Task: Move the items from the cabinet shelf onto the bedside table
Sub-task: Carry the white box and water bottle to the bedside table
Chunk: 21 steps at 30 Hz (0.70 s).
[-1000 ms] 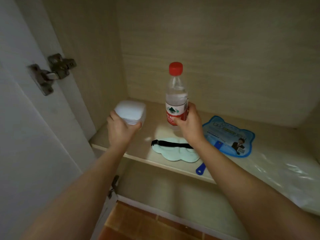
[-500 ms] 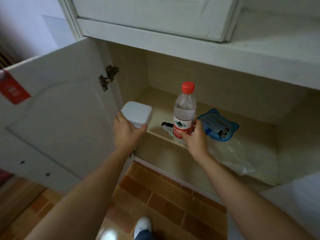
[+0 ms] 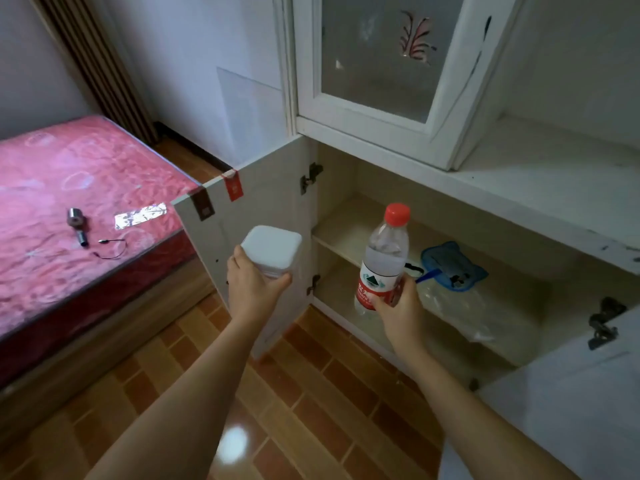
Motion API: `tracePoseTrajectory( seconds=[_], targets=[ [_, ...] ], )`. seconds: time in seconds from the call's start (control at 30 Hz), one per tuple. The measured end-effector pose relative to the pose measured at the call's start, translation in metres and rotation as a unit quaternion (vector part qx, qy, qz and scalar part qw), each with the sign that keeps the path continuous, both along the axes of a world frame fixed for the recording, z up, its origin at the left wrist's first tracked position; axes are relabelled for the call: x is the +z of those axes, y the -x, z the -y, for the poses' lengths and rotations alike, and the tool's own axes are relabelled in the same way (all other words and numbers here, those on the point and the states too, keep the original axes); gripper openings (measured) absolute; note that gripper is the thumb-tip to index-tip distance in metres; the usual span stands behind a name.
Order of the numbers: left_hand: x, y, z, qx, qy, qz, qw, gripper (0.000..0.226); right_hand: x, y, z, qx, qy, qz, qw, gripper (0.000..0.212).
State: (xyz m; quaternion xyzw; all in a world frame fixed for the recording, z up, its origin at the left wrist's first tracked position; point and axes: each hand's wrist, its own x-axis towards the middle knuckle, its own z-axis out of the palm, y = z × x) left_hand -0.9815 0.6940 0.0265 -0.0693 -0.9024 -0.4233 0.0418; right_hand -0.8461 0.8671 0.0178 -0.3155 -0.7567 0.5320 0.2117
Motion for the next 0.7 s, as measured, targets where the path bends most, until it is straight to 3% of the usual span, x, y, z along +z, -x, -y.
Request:
tracePoseTrajectory(
  seconds=[0.3,0.5,0.7],
  targets=[
    [0.035,-0.036,0.118,0.081,-0.022,-0.057,0.995,0.094,0.05,-0.007,0.087,0.087,-0.011,-0.031,0.996,0.044],
    [0.043,-0.075,0.209,0.146,-0.011,-0.07,0.987,0.096,0.059,-0.012,0.163,0.154,0.009,-0.053,0.987,0.054],
    [0.047,-0.13,0.287,0.233,0.001,-0.075,0.969,0.098,0.055,-0.022,0.235,0.246,0.04,-0.052,0.967,0.048]
  ],
)
